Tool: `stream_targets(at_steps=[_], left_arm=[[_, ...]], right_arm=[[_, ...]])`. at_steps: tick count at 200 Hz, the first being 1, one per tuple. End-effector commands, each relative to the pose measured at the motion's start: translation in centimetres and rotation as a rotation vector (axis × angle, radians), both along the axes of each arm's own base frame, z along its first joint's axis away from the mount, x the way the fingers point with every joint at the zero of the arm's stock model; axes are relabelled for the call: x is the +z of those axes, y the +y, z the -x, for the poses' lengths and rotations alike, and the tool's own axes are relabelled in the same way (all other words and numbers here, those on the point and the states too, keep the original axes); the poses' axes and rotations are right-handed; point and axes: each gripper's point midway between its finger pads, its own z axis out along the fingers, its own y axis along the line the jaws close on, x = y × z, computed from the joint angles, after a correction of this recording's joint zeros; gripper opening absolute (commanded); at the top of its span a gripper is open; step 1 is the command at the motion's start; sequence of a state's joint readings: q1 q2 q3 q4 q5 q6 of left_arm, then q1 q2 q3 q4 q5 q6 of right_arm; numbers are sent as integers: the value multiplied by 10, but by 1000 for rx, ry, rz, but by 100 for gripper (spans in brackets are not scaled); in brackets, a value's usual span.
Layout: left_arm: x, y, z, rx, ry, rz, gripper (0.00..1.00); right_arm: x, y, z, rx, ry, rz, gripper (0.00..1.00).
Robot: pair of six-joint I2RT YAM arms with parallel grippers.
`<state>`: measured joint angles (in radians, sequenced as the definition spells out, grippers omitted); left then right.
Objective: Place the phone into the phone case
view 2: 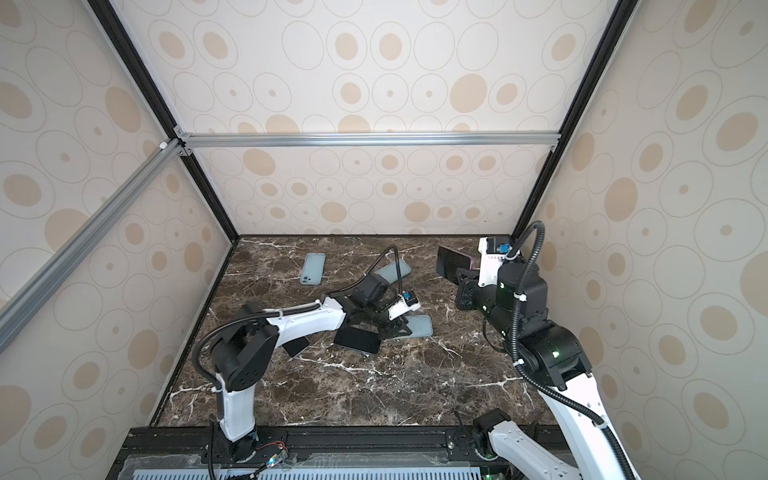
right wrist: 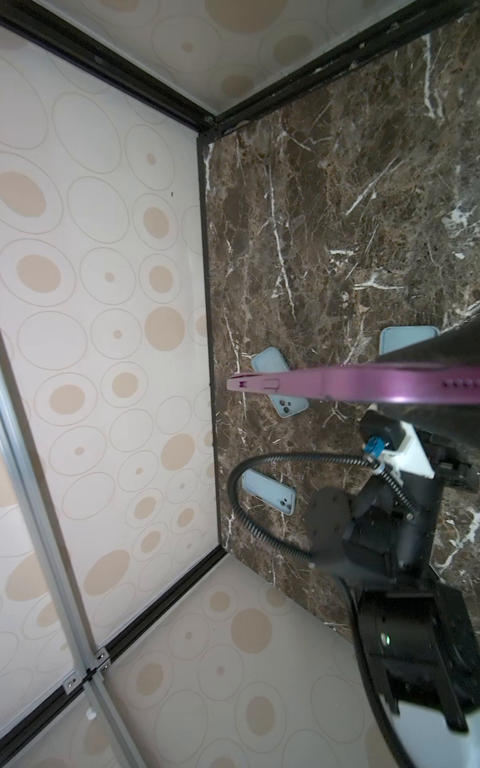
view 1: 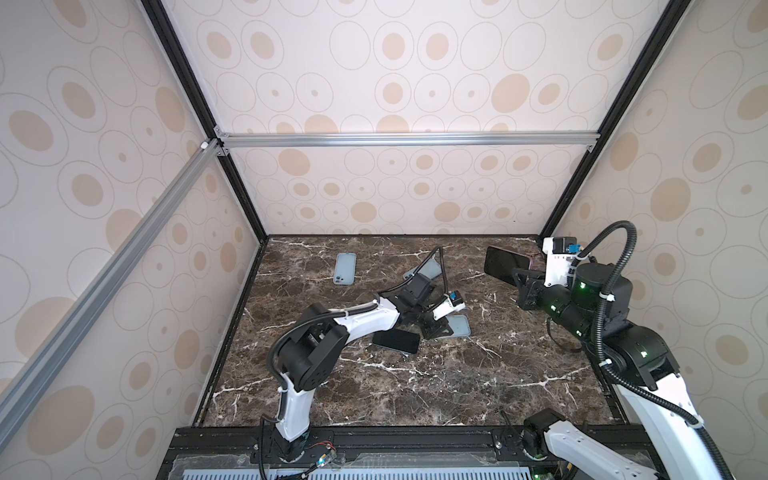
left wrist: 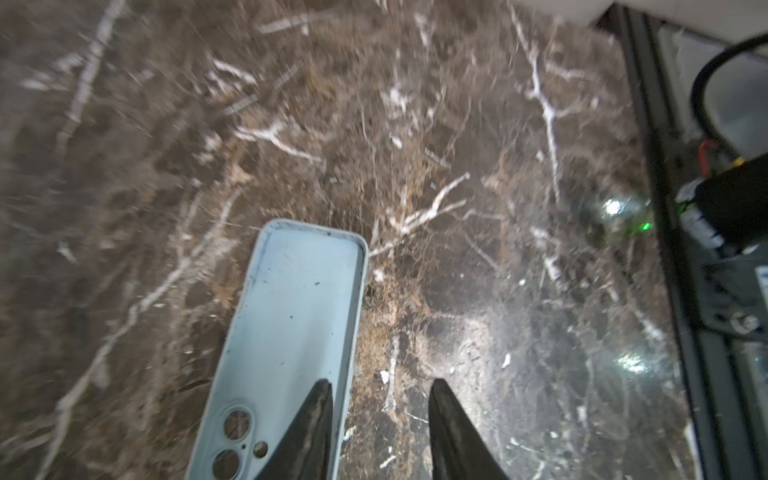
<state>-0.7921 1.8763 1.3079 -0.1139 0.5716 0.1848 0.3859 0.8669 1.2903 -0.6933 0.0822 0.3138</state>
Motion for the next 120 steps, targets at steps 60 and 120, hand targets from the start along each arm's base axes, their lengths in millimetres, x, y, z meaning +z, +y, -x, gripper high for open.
stream_targets(at_steps=[60,120], left_arm=[[32,102,-85,623,318,239,38],[-2,108,-84,673,408,224,39]], right_arm=[[-45,23,-1,51,220,-101,0],[-107,46,-8,88,427,-168,0]])
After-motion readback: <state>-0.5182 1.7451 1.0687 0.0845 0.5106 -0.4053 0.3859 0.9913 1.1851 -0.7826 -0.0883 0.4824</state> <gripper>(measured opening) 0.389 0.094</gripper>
